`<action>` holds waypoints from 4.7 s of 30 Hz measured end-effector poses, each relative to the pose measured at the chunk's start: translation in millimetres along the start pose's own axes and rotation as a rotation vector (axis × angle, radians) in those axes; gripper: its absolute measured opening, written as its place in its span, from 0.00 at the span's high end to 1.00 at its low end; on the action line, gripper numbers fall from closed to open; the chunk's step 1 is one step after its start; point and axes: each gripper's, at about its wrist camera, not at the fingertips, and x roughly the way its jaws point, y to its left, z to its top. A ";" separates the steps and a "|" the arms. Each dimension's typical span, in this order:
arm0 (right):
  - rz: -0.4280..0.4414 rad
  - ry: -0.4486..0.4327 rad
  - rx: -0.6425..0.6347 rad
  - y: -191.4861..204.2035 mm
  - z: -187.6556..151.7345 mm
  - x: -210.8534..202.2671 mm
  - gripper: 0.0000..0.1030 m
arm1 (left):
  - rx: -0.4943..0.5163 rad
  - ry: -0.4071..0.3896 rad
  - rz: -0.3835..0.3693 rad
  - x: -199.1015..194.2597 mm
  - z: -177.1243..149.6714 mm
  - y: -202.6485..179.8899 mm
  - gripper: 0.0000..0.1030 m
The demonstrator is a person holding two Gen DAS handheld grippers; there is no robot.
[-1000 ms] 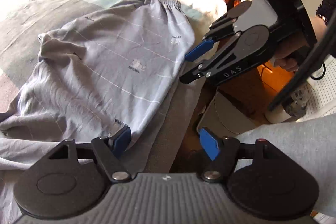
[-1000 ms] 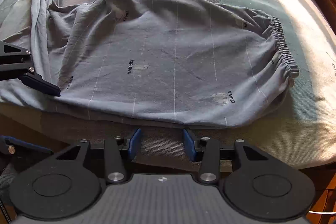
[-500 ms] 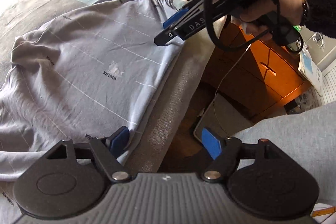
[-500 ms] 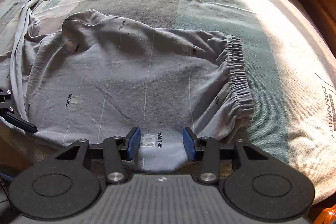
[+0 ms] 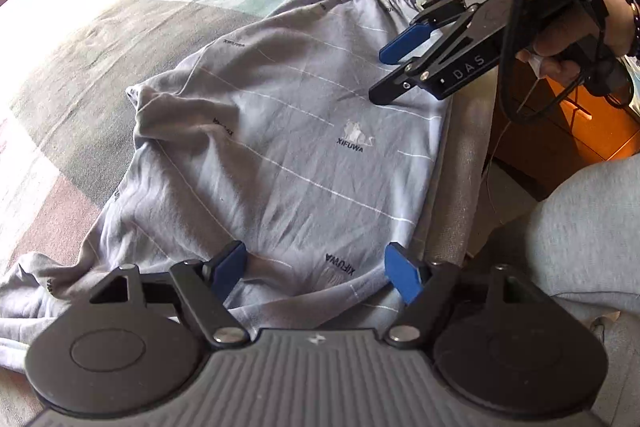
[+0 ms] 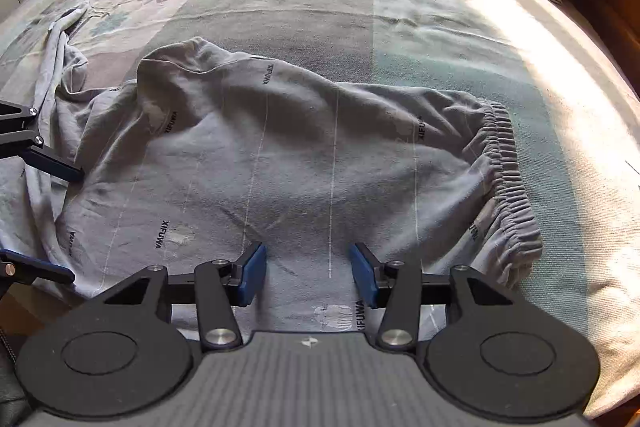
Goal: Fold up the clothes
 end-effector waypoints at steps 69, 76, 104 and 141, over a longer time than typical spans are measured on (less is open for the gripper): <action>0.235 -0.435 0.698 -96.3 -102.7 -29.9 0.22 | -0.421 -0.211 0.182 1.4 -27.7 -37.6 0.16; 0.164 -0.408 0.735 -107.7 -107.0 -17.2 0.74 | -0.447 -0.223 0.163 0.5 -28.9 -33.1 0.16; 0.236 -0.397 0.420 -26.2 -67.3 -34.5 0.35 | -0.554 -0.272 0.130 -40.8 -40.0 -18.7 0.16; 0.548 -0.374 0.403 13.4 -54.6 21.9 0.00 | -1.396 -0.729 0.097 -45.1 -140.3 236.5 0.12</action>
